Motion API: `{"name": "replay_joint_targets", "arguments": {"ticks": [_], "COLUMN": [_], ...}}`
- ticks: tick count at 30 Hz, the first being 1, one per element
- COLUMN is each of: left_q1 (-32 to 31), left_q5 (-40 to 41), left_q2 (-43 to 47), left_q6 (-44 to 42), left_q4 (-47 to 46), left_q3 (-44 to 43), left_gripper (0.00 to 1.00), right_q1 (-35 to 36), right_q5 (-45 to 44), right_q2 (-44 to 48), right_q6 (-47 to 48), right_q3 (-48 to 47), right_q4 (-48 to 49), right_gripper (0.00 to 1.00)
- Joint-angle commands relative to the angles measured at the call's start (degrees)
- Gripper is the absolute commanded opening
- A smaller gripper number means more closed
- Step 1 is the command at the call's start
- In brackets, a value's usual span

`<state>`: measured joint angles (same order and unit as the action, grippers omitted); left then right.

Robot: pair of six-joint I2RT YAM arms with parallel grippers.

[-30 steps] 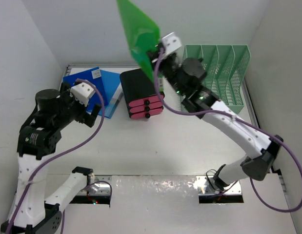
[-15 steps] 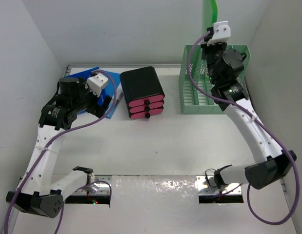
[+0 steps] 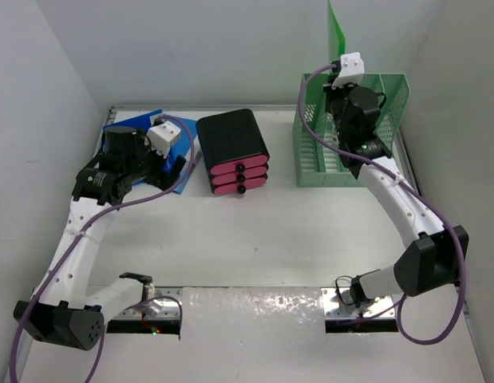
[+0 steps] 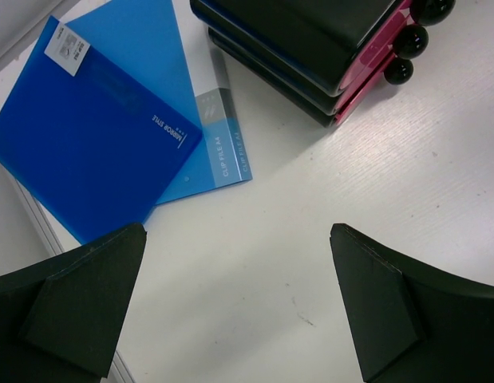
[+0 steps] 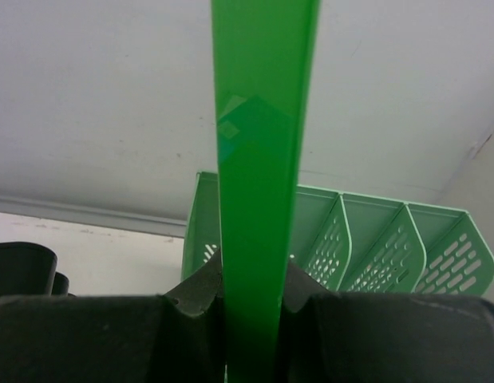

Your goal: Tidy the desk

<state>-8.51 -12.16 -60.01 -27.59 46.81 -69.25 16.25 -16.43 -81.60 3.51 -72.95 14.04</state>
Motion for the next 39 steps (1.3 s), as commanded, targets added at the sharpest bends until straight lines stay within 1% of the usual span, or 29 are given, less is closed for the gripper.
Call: {"name": "replay_joint_targets", "arguments": {"ticks": [1,6,10,14,18,28,31,35,39], "left_q1": [0.43,0.52,0.52,0.52,0.60,0.60,0.60,0.60,0.60], "left_q5": [0.03,-0.23,-0.40,-0.67,-0.93,-0.05,0.03,-0.14,-0.40], "left_q2": [0.07,-0.20,-0.28,-0.20,0.07,0.51,0.51,0.33,-0.02], "left_q6": [0.08,0.08,0.08,0.08,-0.09,-0.71,-0.97,-1.06,-1.06], "left_q4": [-3.47,-4.09,-4.09,-4.00,-3.57,-3.30,-3.21,-3.04,-2.86], "left_q3": [0.70,1.05,0.53,0.09,-0.18,0.52,0.52,0.09,-0.09], "left_gripper": [1.00,1.00,1.00,1.00,1.00,1.00,1.00,1.00,1.00], "right_q1": [0.18,0.10,0.18,0.18,0.18,0.10,0.18,0.10,0.18], "right_q5": [0.26,-2.47,-0.01,0.87,0.87,6.84,5.62,0.71,0.95], "right_q2": [2.93,6.97,12.42,14.10,13.75,11.20,10.68,10.32,9.62], "right_q6": [-0.62,2.46,1.42,0.62,-0.51,-8.51,-8.69,-6.94,-7.46], "right_q3": [-0.97,-4.48,-4.40,-3.34,-2.02,-1.06,0.17,3.07,6.49], "right_q4": [6.88,3.54,3.10,2.48,2.48,3.18,4.41,7.48,11.17], "right_gripper": [0.00,0.00,0.00,0.00,0.00,0.00,0.00,0.00,0.00]}}
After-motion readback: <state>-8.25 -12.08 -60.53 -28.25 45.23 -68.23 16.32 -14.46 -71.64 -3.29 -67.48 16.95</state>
